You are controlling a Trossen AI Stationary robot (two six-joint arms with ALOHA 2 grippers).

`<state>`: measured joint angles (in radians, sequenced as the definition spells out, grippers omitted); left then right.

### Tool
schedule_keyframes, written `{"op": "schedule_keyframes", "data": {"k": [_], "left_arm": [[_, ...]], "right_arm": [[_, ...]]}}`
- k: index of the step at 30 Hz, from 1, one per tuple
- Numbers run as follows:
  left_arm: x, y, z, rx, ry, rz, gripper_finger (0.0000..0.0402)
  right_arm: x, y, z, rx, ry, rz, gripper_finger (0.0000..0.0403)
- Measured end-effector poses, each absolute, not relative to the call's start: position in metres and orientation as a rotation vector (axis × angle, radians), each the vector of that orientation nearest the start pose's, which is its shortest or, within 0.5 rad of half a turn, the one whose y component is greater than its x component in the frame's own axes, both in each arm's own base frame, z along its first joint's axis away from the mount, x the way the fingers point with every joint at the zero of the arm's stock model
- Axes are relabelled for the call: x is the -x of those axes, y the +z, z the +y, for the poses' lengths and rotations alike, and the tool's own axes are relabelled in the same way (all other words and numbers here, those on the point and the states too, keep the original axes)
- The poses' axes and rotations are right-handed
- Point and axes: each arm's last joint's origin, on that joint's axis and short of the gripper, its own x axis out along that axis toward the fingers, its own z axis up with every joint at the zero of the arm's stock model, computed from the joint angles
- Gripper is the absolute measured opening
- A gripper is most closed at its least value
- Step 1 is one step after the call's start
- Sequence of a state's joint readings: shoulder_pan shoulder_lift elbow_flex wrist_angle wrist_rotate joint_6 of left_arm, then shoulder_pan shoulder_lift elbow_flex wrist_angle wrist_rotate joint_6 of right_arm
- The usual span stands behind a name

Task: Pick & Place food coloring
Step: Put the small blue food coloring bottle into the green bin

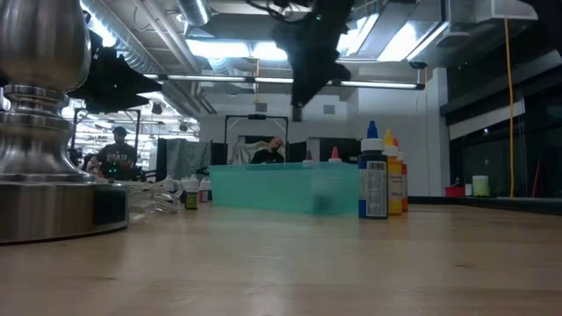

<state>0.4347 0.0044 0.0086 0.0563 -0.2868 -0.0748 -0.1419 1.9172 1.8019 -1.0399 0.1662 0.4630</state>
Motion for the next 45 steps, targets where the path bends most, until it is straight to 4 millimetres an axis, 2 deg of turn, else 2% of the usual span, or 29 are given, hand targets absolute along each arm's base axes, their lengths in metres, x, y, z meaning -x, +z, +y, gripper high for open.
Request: {"op": "schedule_keyframes", "data": {"k": [6, 12, 24, 30, 45], "left_arm": [[-0.084, 0.171, 0.048, 0.067, 0.719, -0.089, 0.04], [-0.084, 0.171, 0.048, 0.067, 0.719, -0.089, 0.04], [-0.084, 0.171, 0.048, 0.067, 0.718, -0.089, 0.04], [-0.084, 0.171, 0.048, 0.067, 0.719, -0.089, 0.04], [-0.084, 0.171, 0.048, 0.067, 0.719, -0.089, 0.04]], "right_arm": [[-0.383, 0.275, -0.046, -0.468, -0.578, 1.089, 0.006], [-0.38, 0.255, -0.035, -0.518, -0.596, 1.112, 0.006], [-0.376, 0.235, -0.013, -0.506, -0.568, 1.158, 0.0059], [-0.375, 0.229, -0.009, -0.494, -0.559, 1.171, 0.006], [-0.37, 0.199, -0.007, -0.471, -0.538, 1.169, 0.0059]]}}
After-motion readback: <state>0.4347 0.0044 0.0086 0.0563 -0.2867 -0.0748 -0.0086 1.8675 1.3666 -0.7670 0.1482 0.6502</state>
